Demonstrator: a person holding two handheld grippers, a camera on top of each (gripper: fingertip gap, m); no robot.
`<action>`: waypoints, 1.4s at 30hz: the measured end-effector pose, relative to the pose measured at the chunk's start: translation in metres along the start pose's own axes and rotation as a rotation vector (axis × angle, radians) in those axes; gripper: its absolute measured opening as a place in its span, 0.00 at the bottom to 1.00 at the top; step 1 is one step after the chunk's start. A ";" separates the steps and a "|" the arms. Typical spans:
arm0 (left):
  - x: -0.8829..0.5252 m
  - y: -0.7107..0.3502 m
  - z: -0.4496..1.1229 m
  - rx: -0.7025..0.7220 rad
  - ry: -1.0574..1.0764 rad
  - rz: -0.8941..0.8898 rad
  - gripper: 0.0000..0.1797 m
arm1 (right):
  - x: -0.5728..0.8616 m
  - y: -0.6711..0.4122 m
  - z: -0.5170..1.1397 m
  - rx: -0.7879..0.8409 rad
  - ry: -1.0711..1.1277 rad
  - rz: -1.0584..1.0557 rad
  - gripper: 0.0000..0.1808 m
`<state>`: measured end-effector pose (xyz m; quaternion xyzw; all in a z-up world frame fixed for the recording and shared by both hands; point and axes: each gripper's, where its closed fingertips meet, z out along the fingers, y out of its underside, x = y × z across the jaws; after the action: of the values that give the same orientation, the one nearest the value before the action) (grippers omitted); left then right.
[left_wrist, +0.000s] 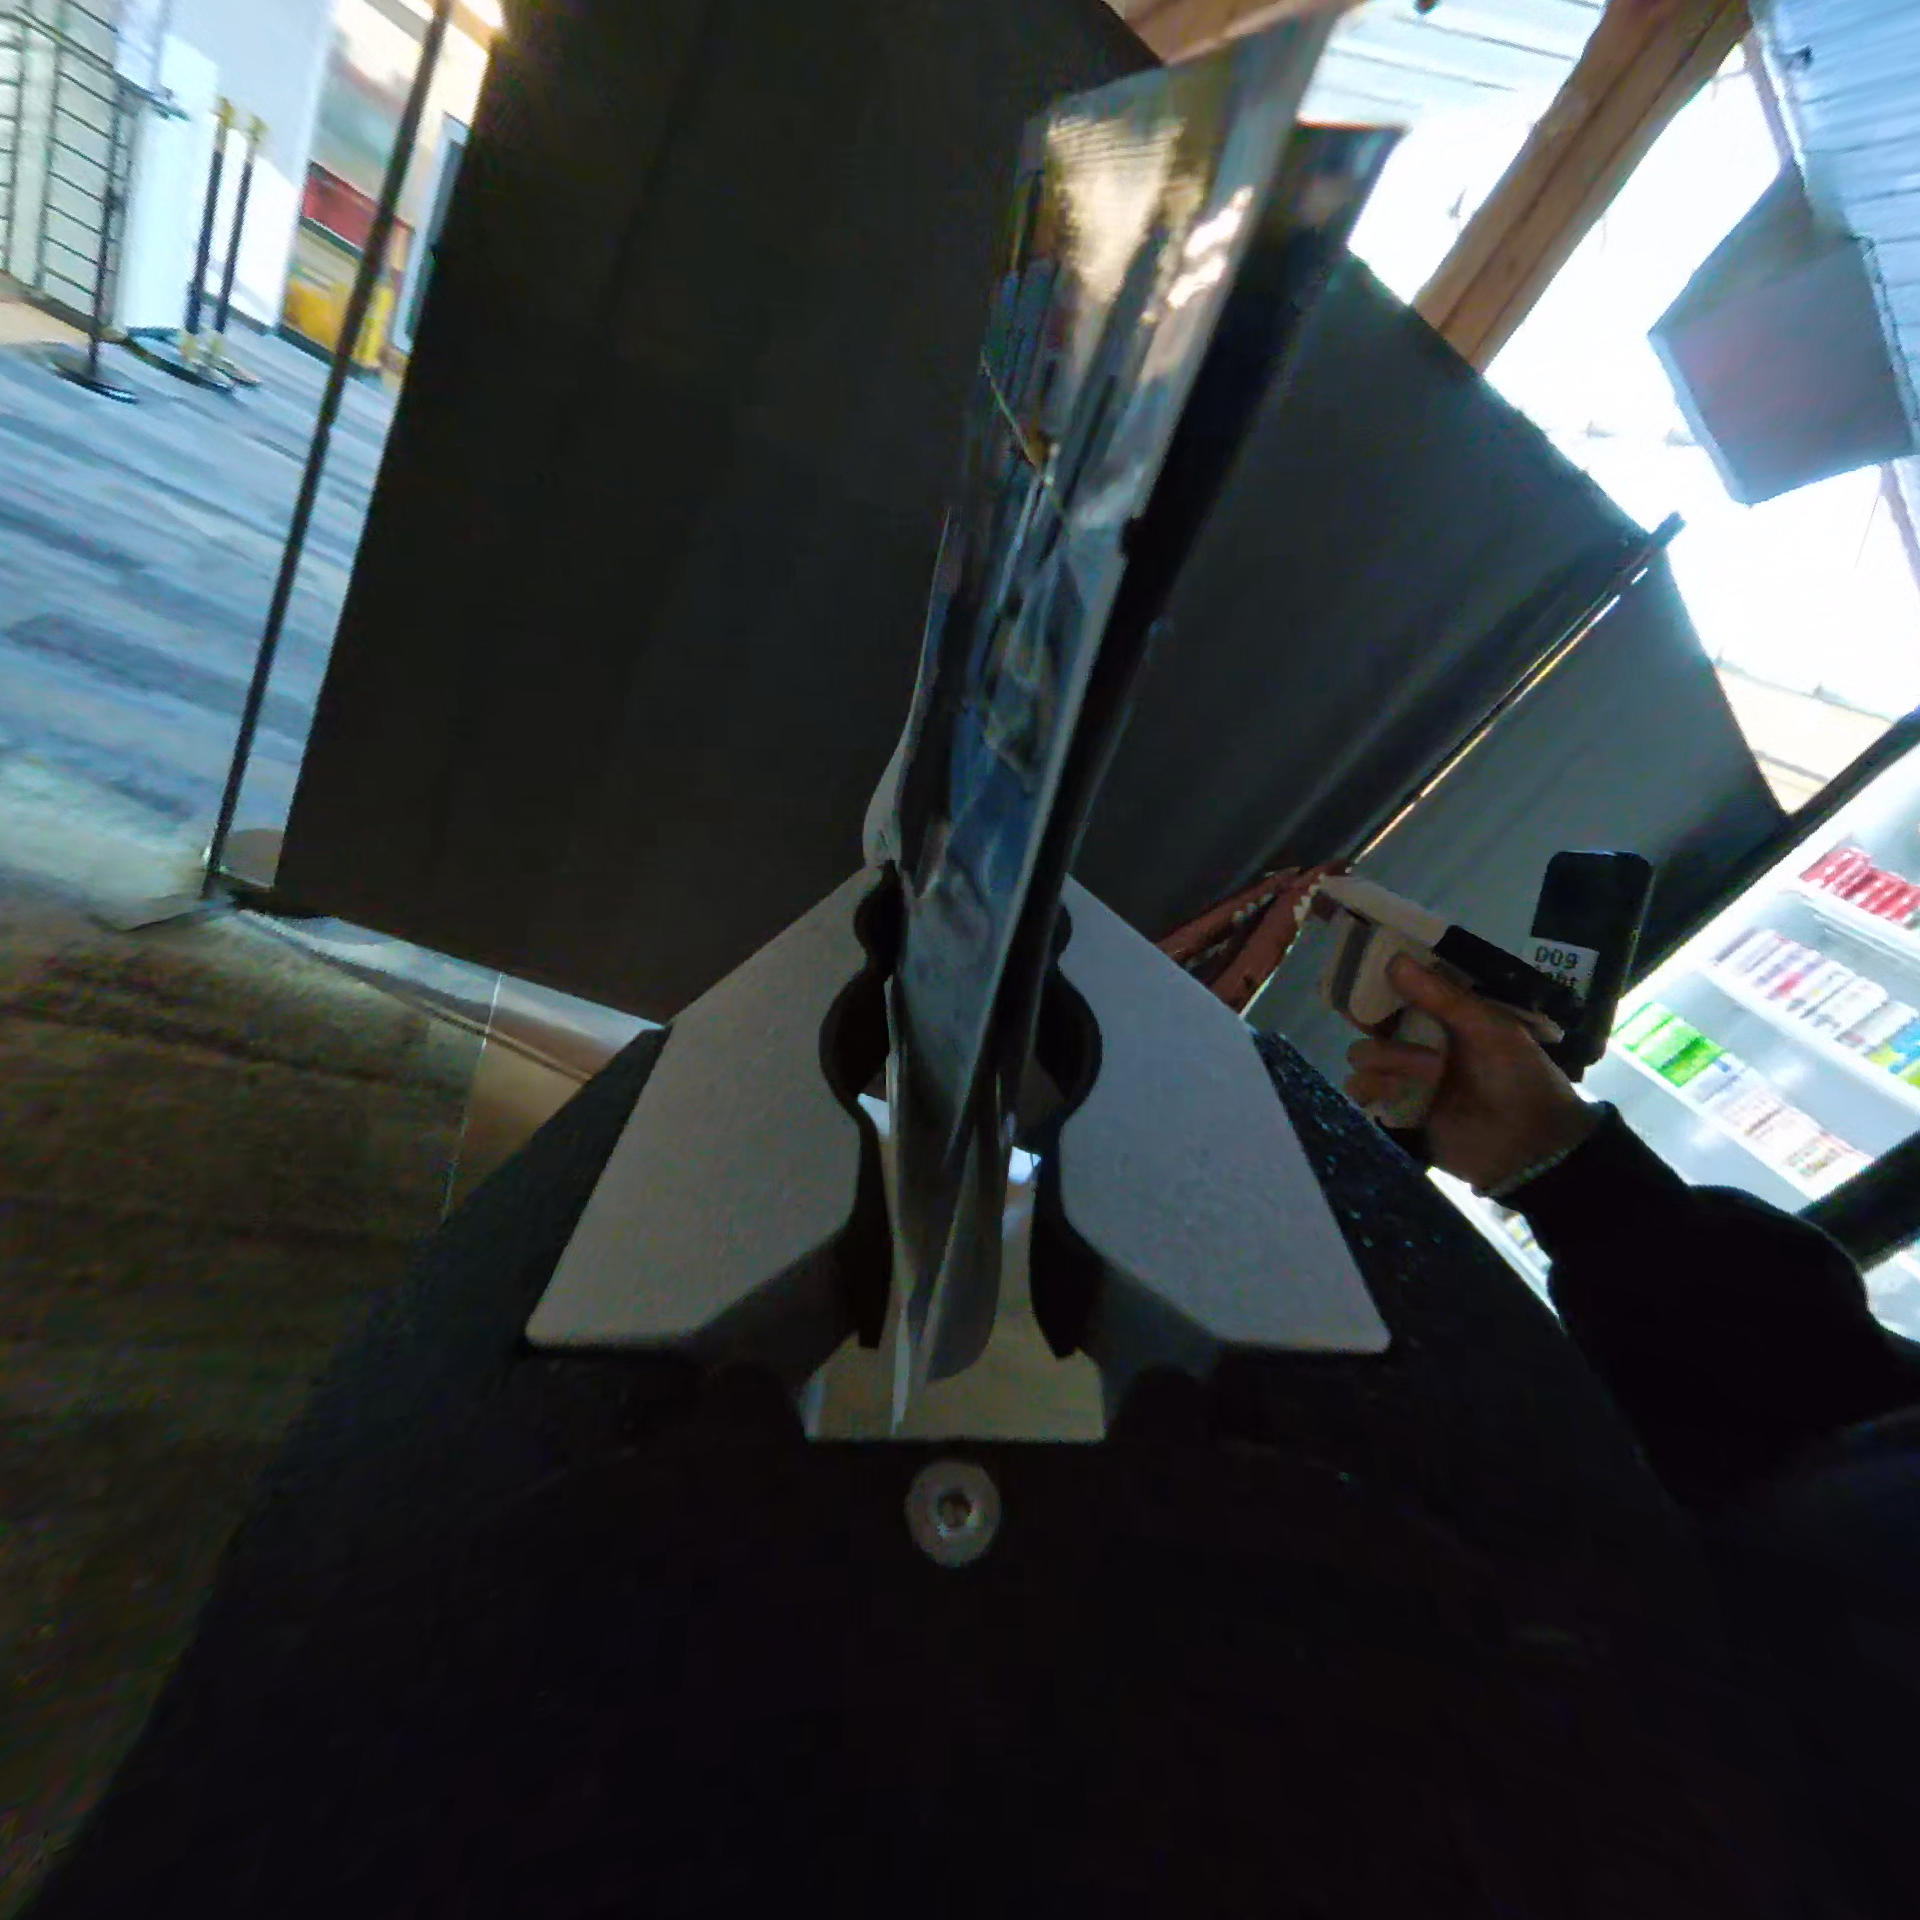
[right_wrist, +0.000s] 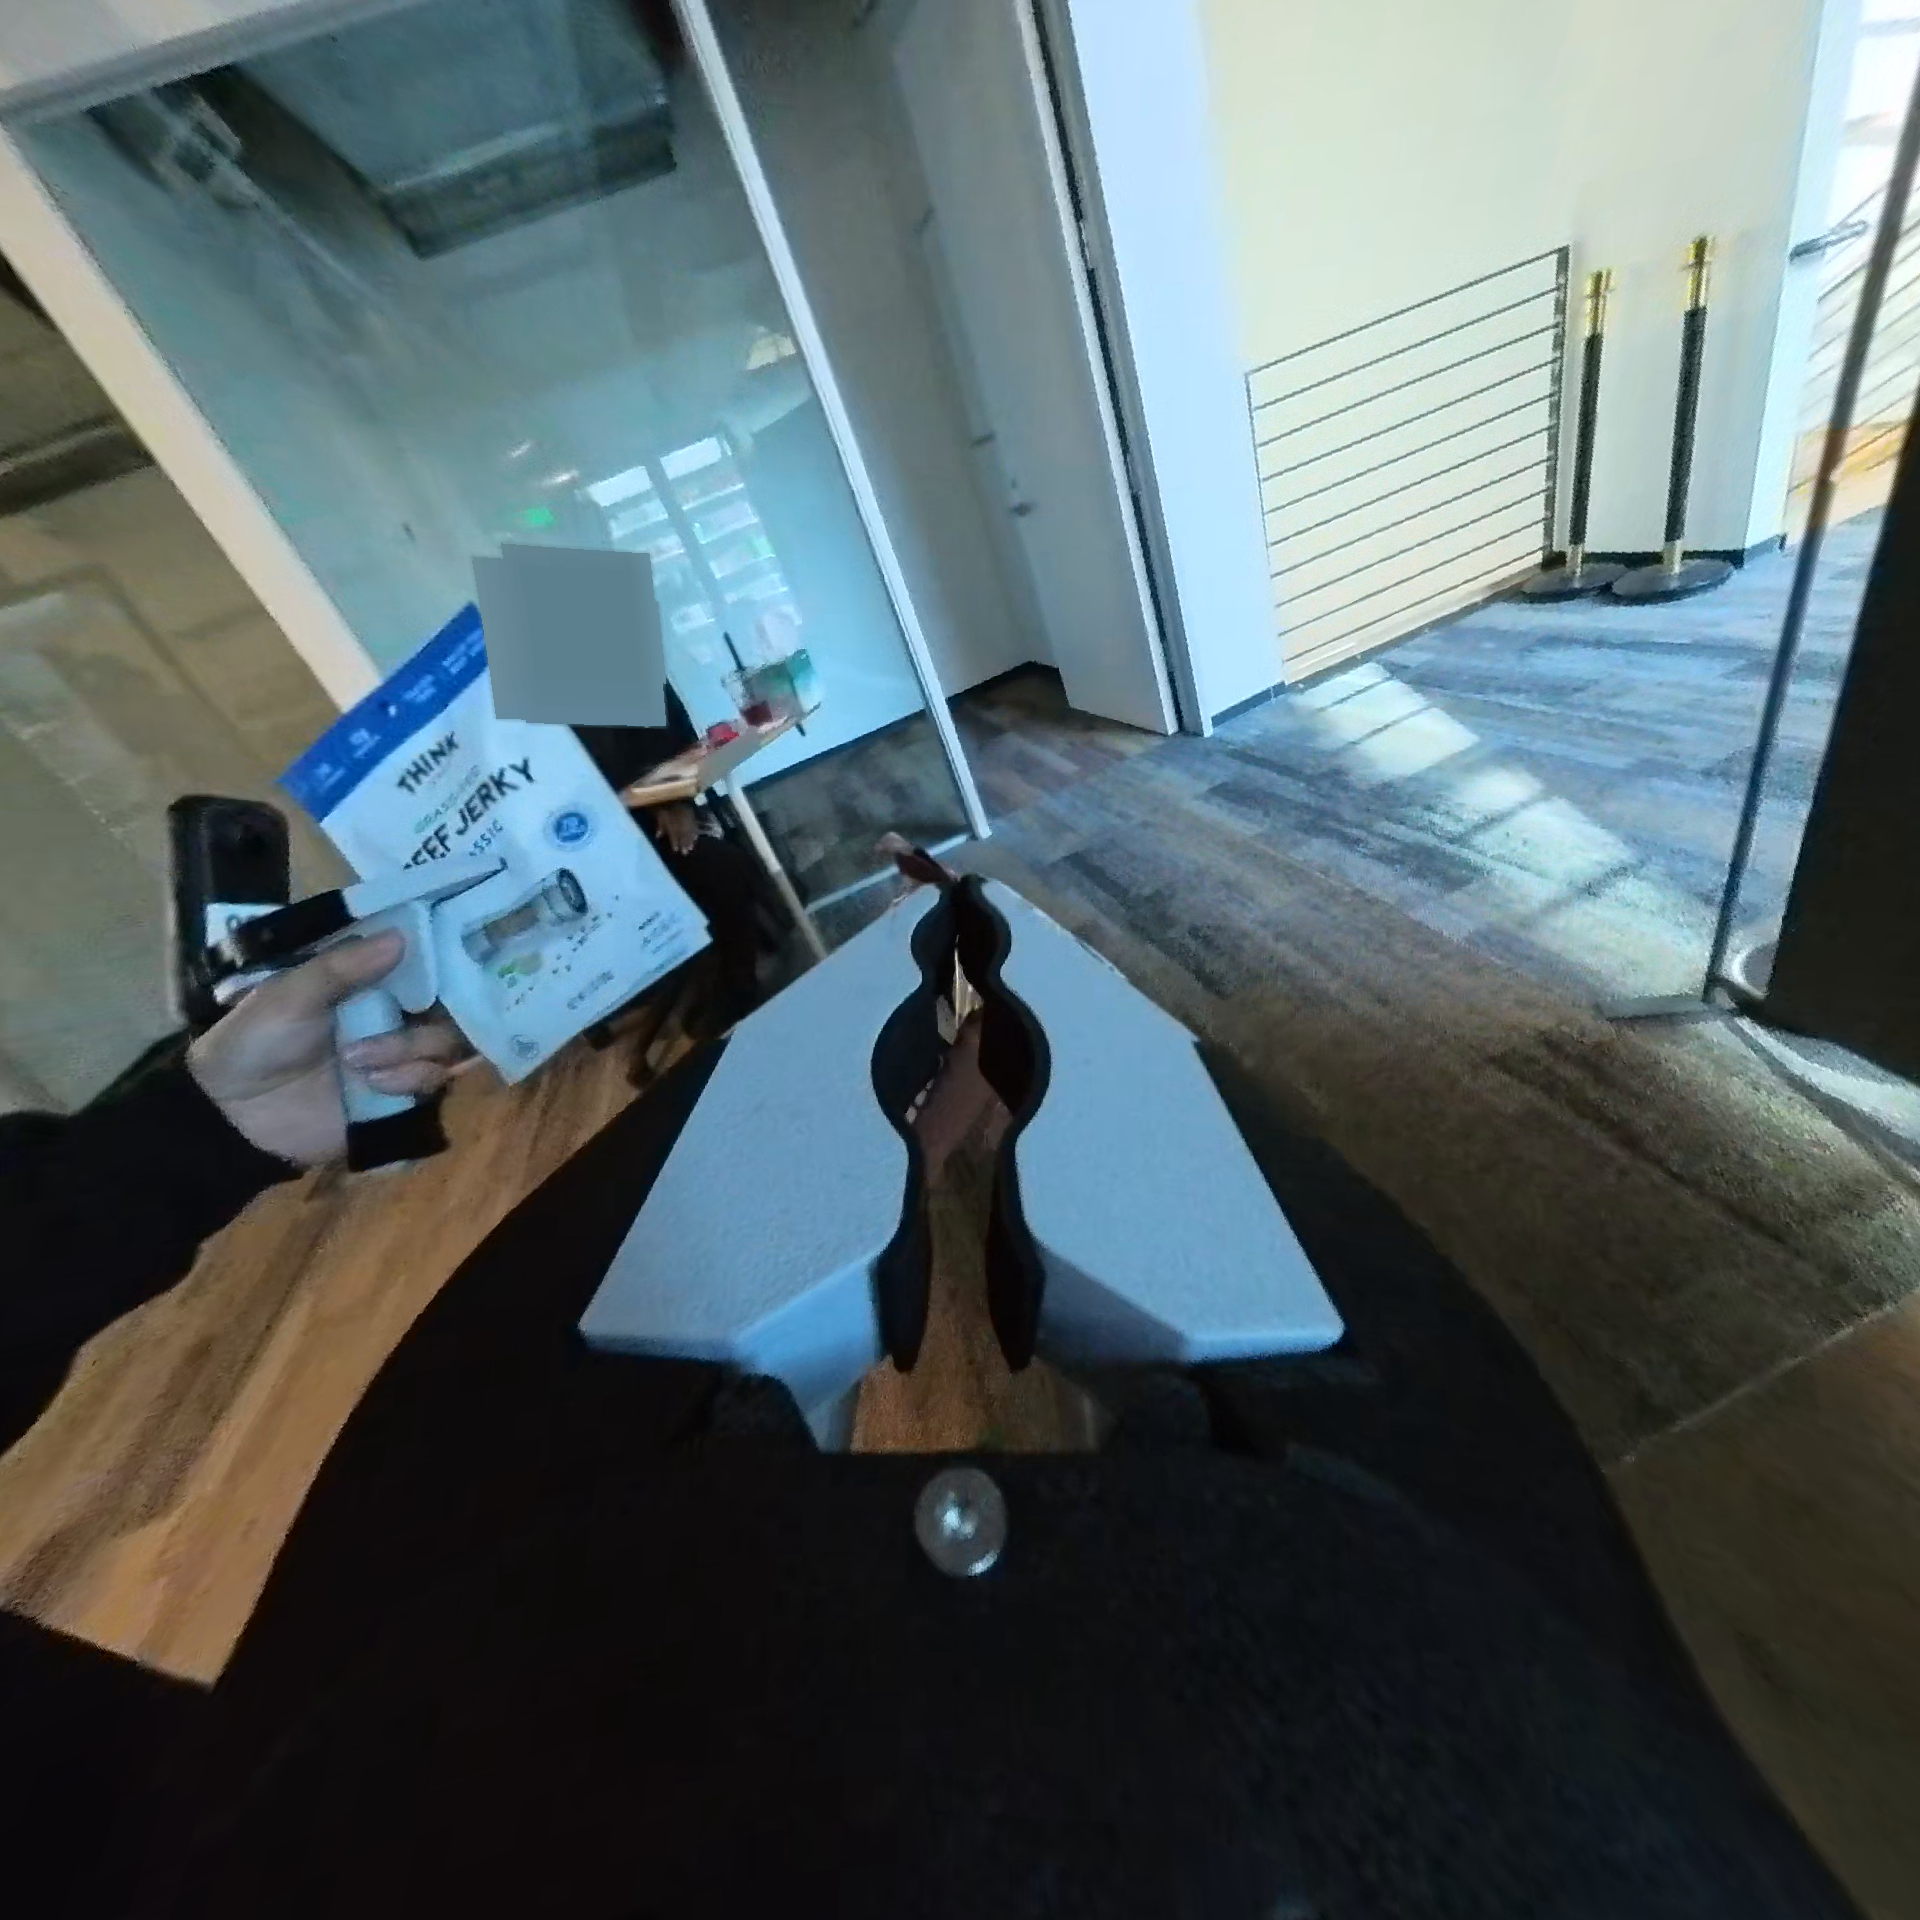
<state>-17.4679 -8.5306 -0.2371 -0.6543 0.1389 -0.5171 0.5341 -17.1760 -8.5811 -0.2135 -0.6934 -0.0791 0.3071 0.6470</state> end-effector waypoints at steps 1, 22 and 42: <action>-0.017 -0.009 0.020 -0.011 0.013 0.007 0.12 | 0.013 -0.002 0.024 -0.001 -0.001 -0.005 0.00; -0.515 -0.286 0.274 0.141 -0.280 0.079 0.12 | 0.281 -0.074 0.680 -0.054 -0.373 0.013 0.00; -0.959 -0.504 0.795 -0.004 0.139 -0.113 0.11 | 0.667 -0.178 1.185 0.015 -0.055 -0.091 0.00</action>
<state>-17.4078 -7.1881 -0.2352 -0.6247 0.1394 -0.5903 0.4917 -17.2173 -7.2105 -0.2302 -0.6756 -0.1260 0.2968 0.6631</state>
